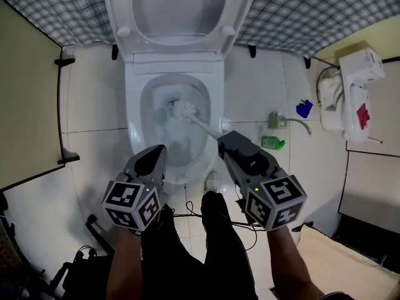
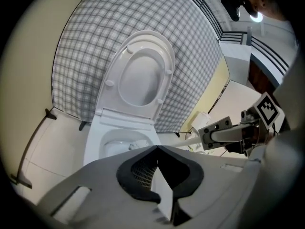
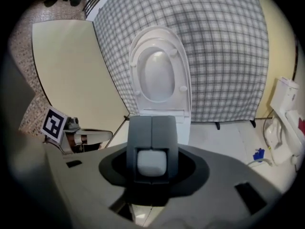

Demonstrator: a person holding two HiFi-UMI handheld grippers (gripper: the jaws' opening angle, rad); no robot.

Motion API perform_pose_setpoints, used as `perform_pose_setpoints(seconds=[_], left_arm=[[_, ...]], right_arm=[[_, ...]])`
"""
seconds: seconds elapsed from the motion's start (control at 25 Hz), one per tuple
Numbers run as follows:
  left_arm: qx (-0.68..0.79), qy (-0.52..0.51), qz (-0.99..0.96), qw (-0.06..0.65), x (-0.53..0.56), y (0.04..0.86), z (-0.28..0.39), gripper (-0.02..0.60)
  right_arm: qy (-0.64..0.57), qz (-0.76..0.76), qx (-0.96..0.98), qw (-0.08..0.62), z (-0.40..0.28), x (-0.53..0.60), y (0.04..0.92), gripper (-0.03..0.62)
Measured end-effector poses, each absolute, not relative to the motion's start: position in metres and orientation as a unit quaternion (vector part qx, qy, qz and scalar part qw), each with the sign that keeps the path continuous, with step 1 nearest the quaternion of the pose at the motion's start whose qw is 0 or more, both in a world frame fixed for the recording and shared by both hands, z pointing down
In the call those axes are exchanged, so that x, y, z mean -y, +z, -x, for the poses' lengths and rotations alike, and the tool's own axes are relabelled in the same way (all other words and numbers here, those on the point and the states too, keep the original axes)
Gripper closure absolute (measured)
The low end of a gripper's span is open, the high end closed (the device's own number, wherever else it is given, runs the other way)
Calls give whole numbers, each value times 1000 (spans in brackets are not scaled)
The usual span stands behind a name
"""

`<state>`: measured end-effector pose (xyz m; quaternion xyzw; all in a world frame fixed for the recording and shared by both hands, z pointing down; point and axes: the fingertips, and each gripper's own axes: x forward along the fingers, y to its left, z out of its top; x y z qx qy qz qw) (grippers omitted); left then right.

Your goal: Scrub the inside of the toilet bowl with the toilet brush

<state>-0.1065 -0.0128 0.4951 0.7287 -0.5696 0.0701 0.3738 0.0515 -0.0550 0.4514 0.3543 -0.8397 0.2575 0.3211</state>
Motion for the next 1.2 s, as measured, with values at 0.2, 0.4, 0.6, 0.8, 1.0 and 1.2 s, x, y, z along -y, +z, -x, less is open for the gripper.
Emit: perform_pose_setpoints(seconds=[0.2,0.4,0.6,0.8,1.0,1.2], left_arm=[[558,87,-745,356,15,474,98,572],[538,101,-763,343,23,461,70,572],[517,114,-779,337,30,456,37,572],[496,124,-790,339,32,459,8,572],[480,141,-793,349,23,479,-12,572],[468,156,-790,364,12,512,-20,572]], right_arm=[[267,-384,840,276,-78,57,413,407],[267,-428,829,240,-128,67,388,407],[267,-474,805,238,-183,71,389,407],[283,-503,773,263,-228,65,419,407],[318,-504,743,303,-254,52,477,407],[329,-505,719,346,-266,42,548,407]])
